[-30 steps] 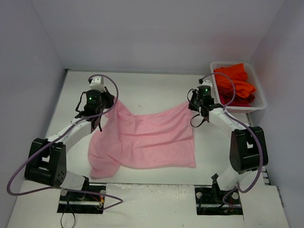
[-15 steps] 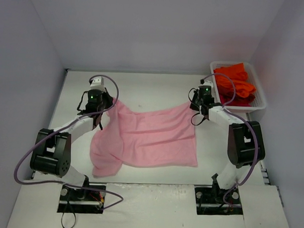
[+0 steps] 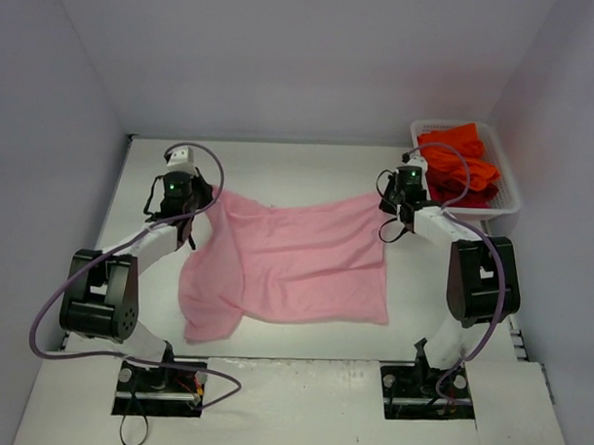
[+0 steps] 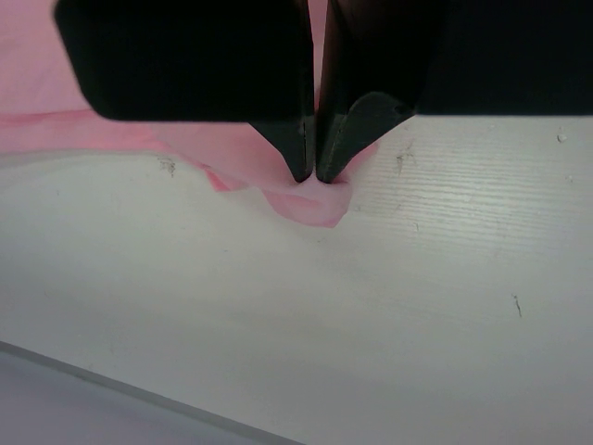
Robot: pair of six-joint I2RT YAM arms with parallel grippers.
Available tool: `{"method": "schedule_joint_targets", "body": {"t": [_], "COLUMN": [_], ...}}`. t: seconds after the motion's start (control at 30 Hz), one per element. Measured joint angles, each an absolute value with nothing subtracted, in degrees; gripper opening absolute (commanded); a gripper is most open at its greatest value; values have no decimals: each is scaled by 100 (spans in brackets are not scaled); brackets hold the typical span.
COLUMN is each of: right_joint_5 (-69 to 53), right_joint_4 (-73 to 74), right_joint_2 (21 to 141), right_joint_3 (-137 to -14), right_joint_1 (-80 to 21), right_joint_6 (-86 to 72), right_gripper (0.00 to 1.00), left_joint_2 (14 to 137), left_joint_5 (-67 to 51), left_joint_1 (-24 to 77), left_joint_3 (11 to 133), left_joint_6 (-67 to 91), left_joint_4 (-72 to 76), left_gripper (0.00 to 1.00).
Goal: Fold and stack the t-shirts
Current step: Flatten the tshirt out
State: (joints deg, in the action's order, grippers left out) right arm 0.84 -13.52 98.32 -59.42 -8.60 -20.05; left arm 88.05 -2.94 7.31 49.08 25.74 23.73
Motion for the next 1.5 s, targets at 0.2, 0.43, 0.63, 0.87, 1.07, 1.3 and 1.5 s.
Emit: {"method": "schedule_joint_targets", "body": {"t": [0.2,0.43,0.63,0.87,1.07,1.3,1.5], "right_joint_5": [84,86,93,148,217,217,209], "right_joint_4": [-1354,-1444,-1507,-1592,-1605,-1612,-1627], "right_joint_2": [9832,9904,9946,9946,9907,9555,9439], "right_joint_3": [-5942,-5942,-5942,-5924,-5835,-5822,-5822], "right_joint_1": [-786,-786,-786,-786,-786,-845,-1000], "right_joint_6": [-2005,-2005,-2032,-2112,-2119,-2110,-2091], "right_gripper": [0,0,15,68,96,96,96], "left_joint_2": [8976,9150,9153,9150,9037,8829,8823], "left_joint_5": [-314,-294,-263,-231,-239,-250,-248], "left_joint_1": [698,694,694,694,694,694,694], "left_joint_3": [4928,4939,4939,4939,4939,4941,4941], "left_joint_6": [2578,2582,2630,2724,2803,2836,2849], "left_joint_4": [2453,2521,2630,2665,2685,2646,2593], "left_gripper": [0,0,0,10,39,51,58]}}
